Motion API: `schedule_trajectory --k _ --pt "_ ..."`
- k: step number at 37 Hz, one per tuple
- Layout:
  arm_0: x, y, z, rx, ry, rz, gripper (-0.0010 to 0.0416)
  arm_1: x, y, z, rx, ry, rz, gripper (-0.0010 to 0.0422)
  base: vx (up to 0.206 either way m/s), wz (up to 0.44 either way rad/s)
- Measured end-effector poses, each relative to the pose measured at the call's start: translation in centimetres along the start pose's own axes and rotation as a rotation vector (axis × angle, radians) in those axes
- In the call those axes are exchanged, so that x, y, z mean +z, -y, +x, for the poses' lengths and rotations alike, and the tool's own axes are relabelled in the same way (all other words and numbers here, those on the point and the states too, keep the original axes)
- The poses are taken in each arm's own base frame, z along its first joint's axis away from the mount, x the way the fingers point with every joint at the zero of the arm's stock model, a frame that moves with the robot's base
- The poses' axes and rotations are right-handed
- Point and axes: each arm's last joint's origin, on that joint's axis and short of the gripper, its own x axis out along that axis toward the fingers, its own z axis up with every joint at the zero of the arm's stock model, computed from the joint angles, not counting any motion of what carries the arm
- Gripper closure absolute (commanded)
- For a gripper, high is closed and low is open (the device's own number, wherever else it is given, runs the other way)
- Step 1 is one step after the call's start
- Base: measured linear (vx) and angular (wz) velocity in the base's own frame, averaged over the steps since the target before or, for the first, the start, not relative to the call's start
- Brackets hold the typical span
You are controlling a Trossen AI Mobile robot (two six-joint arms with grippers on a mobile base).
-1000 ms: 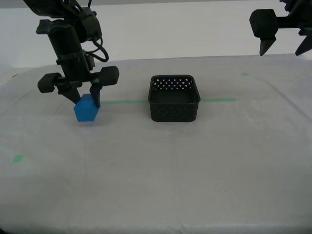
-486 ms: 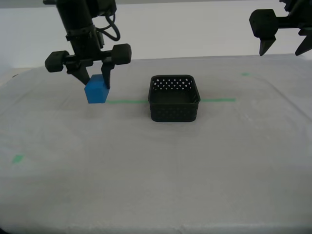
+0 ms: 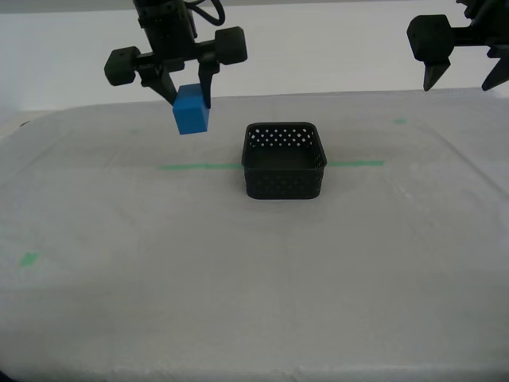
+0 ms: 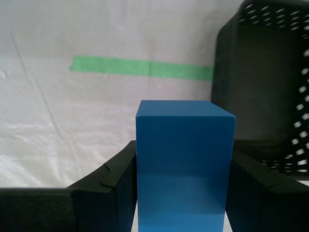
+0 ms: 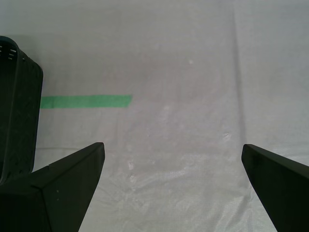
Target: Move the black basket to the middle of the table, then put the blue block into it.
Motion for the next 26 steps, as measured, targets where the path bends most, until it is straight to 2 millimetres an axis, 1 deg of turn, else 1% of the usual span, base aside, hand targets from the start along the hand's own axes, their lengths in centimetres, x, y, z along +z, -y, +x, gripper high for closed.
schedule_trajectory --k 8,18,21,26 --pt "0.0 0.0 0.0 0.001 0.000 -0.001 0.0007 0.3 1.5 -1.2 -0.033 0.030 0.009 0.0412 0.000 0.000" --pt "0.0 0.0 0.0 0.001 0.000 -0.001 0.0007 0.2 3.0 -2.1 -0.068 0.053 0.014 0.0412 0.000 0.000" --pt "0.0 0.0 0.0 0.000 0.000 0.000 0.0007 0.1 3.3 -2.3 -0.076 0.058 0.016 0.0412 0.000 0.000" --pt "0.0 0.0 0.0 0.000 0.000 0.000 0.0007 0.2 4.0 -1.7 -0.077 0.052 0.021 0.0412 0.000 0.000"
